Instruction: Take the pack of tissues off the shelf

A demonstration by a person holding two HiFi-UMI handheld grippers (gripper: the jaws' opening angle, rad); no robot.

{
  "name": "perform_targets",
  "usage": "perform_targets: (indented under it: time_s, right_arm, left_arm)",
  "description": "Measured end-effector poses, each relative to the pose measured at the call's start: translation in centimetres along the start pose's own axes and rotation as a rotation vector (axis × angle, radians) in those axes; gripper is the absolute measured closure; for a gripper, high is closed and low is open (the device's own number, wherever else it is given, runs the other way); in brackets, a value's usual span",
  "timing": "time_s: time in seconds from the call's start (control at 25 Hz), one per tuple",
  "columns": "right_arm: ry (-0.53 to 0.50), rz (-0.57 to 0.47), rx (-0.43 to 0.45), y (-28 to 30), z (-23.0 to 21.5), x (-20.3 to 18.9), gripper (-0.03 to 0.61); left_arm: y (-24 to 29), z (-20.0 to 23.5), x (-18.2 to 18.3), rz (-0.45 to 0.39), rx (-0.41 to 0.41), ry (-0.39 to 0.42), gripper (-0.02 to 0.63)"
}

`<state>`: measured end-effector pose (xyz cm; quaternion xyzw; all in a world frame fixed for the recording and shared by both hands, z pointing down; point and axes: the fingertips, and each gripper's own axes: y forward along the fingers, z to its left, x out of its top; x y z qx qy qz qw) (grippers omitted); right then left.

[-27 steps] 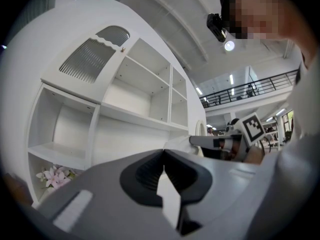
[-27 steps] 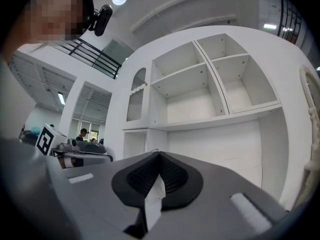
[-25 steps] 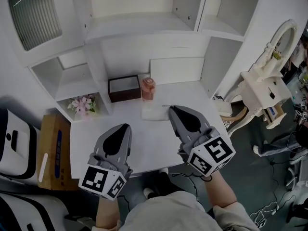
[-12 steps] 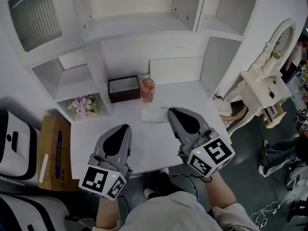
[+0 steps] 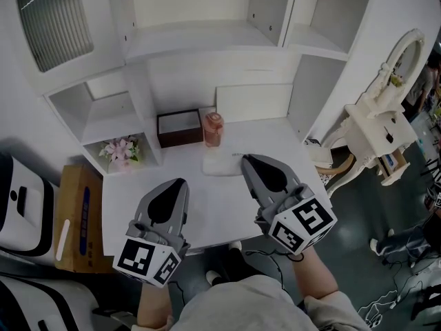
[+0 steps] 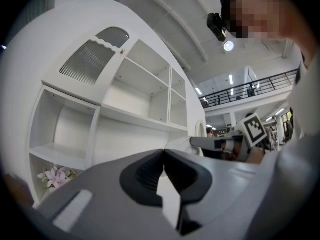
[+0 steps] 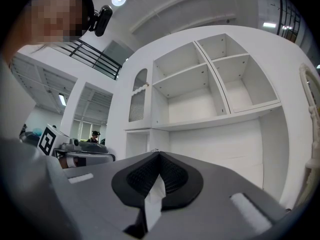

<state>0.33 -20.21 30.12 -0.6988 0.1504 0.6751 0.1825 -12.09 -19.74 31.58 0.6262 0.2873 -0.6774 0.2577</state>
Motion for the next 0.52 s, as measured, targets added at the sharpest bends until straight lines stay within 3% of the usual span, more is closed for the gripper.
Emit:
perform_targets:
  time_s: [0.52]
  right_arm:
    - [0.011,0.005,-0.004,-0.53,0.11,-0.26,0.578]
  left_arm:
    - [-0.34,-0.28,0.06,-0.003,0.003,0.001,0.612]
